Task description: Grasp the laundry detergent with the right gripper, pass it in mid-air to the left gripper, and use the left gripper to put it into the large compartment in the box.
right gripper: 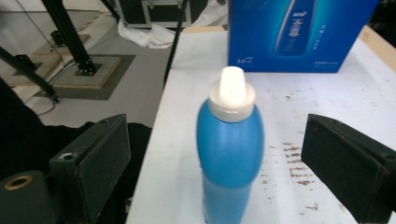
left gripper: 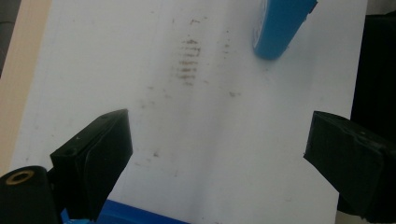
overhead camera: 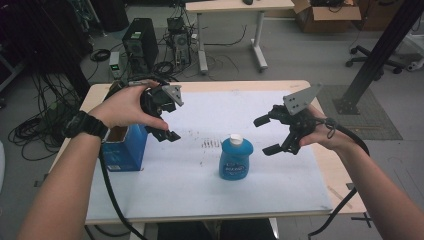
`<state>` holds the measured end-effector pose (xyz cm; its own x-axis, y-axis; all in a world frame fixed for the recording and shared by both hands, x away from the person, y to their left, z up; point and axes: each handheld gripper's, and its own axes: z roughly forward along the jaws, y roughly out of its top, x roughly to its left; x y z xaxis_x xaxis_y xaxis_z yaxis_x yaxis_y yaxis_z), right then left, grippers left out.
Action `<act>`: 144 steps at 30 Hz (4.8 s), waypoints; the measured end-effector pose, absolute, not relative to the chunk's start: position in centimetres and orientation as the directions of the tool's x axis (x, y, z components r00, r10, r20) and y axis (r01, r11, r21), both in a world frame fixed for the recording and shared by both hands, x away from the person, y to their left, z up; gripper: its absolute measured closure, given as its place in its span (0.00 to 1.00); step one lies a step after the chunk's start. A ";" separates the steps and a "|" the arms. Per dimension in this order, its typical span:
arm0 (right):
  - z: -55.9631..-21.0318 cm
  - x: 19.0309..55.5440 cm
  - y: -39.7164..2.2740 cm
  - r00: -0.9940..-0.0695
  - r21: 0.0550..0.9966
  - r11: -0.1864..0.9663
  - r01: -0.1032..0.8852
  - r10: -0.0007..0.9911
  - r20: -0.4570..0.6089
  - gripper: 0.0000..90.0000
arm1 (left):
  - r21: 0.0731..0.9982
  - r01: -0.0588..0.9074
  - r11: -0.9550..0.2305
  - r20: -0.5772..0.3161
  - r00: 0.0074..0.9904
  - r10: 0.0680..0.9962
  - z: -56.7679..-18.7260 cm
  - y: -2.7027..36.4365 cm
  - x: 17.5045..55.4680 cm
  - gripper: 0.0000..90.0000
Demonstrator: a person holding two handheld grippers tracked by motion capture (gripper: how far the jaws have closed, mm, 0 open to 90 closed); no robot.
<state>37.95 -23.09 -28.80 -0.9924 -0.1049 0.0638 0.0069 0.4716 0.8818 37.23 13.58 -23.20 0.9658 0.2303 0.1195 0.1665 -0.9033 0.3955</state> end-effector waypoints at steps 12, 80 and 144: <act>-31.7 39.0 -22.9 -0.991 0.885 0.462 0.053 -0.084 0.103 0.09 | 0.397 0.174 -0.901 0.115 0.965 0.237 -23.2 13.5 37.2 0.09; -38.1 38.6 -17.5 -0.988 0.875 0.475 0.089 -0.073 0.140 0.21 | 0.414 0.167 -0.895 0.120 0.965 0.235 -23.0 13.5 37.0 0.09; -36.5 38.7 -17.3 -0.991 0.866 0.493 0.082 -0.055 0.125 0.48 | 0.424 0.166 -0.890 0.126 0.963 0.240 -22.4 13.6 36.7 0.11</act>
<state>38.74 -17.31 -36.53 -0.9906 -0.0555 0.1249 0.0816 0.4930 0.8662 36.72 13.61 -22.44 0.9626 0.2399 0.1262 0.1664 -0.8904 0.4236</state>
